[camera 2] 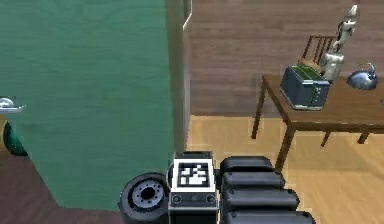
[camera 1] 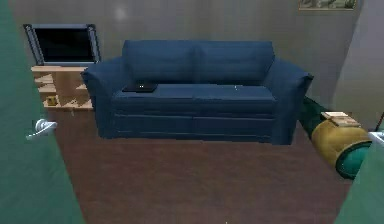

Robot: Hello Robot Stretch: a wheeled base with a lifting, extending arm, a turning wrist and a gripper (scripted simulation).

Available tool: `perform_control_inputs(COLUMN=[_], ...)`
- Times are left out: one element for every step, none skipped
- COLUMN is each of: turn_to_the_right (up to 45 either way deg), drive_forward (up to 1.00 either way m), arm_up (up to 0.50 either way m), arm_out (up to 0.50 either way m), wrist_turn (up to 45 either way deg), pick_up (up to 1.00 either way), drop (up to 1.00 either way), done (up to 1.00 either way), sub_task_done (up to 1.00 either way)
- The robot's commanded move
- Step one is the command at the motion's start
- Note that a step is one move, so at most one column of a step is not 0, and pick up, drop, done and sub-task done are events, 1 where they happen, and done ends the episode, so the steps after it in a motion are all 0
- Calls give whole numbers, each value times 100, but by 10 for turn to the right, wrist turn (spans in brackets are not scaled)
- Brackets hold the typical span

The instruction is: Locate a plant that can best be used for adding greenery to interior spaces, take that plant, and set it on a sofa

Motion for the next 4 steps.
perform_control_inputs(turn_to_the_right=[0,0,-450,-270], drive_forward=[100,70,0,0], arm_up=[0,0,0,0], arm_out=[0,0,0,0], wrist_turn=[0,0,0,0], pick_up=[0,0,0,0], drop=[0,0,0,0], done=[0,0,0,0], sub_task_done=[0,0,0,0])
